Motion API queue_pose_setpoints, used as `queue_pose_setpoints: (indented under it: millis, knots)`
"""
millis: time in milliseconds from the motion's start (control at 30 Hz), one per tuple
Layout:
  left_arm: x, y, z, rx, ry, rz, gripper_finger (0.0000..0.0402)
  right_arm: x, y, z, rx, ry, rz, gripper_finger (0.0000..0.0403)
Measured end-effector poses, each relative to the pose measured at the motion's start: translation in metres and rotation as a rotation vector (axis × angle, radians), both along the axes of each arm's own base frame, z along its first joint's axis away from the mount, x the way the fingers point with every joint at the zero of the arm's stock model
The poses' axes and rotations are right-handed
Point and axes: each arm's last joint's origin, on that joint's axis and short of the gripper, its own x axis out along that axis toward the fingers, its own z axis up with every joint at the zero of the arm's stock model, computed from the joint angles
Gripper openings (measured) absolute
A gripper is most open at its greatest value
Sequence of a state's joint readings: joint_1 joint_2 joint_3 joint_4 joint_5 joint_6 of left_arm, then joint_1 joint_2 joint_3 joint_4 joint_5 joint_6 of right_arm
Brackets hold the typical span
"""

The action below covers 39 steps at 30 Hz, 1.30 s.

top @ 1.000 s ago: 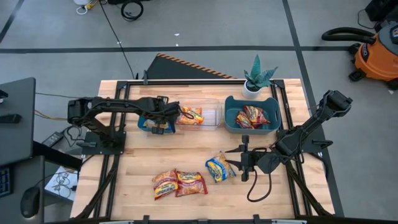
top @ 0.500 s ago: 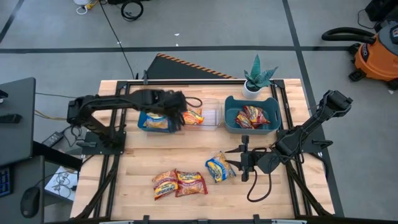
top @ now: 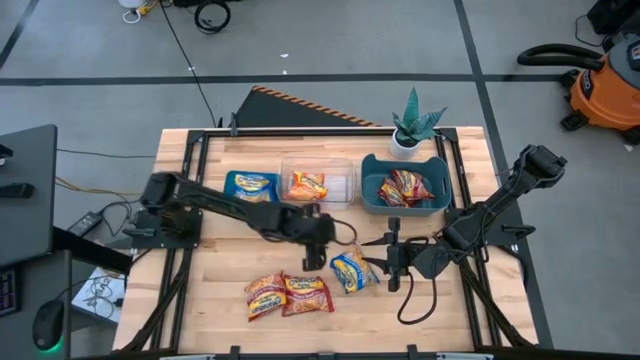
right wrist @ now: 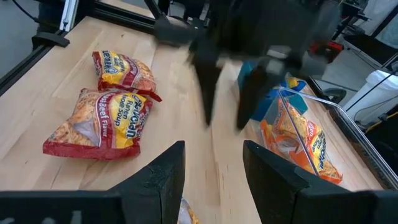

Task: Sort Maruchan noodles
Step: Put the blue noodle pack into the blue bin

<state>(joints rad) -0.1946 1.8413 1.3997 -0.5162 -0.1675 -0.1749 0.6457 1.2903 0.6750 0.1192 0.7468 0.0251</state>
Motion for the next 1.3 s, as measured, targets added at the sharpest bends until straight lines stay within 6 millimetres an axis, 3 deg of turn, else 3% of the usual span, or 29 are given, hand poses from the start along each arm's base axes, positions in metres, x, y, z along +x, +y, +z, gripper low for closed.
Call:
queue_pose_setpoints:
  millis: [267,567,833,1300]
  knots:
    - [0.022,-0.013,-0.052,-0.088,0.061,-0.060,0.0182,0.001,-0.002,0.000,-0.005,0.004,0.000,0.0167]
    - [0.032,-0.025,-0.078,-0.068,0.037,-0.109,0.0182,0.001,-0.002,-0.001,-0.004,0.008,0.000,0.0167]
    - [0.034,-0.035,-0.086,-0.042,0.025,-0.137,0.0176,0.001,-0.002,-0.001,0.000,0.004,0.002,0.0167]
    - [0.032,-0.031,-0.085,-0.047,0.044,-0.133,0.0010,0.001,-0.002,-0.001,0.000,0.005,0.001,0.0167]
